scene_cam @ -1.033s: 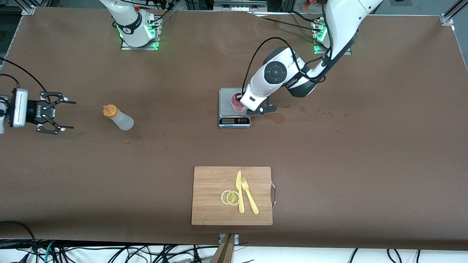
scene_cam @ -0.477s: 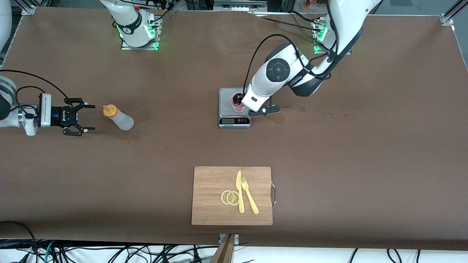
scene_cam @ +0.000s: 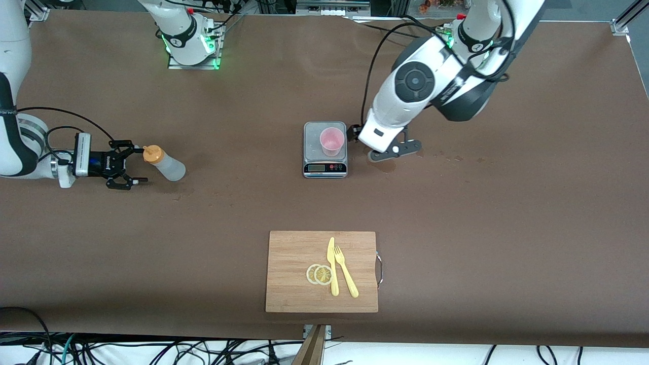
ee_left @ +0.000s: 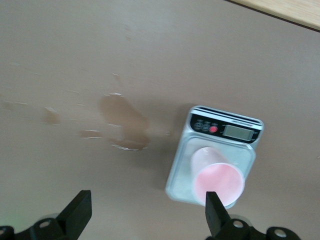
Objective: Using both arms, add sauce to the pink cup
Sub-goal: 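Release the cup and retract the left gripper while the right gripper grasps the bottle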
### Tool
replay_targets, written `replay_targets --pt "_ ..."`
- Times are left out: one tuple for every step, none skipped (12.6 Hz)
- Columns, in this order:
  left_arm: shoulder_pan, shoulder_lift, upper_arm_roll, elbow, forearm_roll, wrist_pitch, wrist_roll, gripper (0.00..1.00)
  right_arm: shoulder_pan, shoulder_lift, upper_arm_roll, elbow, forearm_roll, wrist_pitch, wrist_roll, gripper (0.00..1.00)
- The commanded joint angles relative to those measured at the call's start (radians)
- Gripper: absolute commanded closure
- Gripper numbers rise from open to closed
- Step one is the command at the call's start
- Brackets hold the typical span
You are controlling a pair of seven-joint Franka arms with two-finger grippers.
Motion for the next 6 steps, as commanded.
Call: replay_targets --pt "0.106 -0.028 -0.002 0.087 -0.028 -0.163 0.152 0.00 -0.003 -0.010 0.001 -0.050 0.025 -0.004 -0.059 0.00" --pt "0.149 -0.046 -0.002 0.091 -0.024 -0.188 0.197 0.00 -0.001 -0.010 0.001 -0.065 0.026 -0.002 -0.072 0.00" --pt "0.185 -0.069 0.000 0.092 -0.021 -0.191 0.249 0.00 0.002 -0.010 0.001 -0.077 0.031 -0.002 -0.083 0.00" --pt "0.224 -0.090 0.003 0.090 -0.016 -0.191 0.289 0.00 0.008 -0.010 0.001 -0.088 0.046 -0.002 -0.095 0.00" --pt "0.271 -0.109 0.006 0.090 -0.011 -0.193 0.332 0.00 0.010 -0.010 0.001 -0.088 0.048 -0.002 -0.096 0.00" --pt "0.320 -0.127 0.006 0.087 -0.011 -0.193 0.391 0.00 0.013 -0.010 0.001 -0.090 0.048 -0.001 -0.096 0.00"
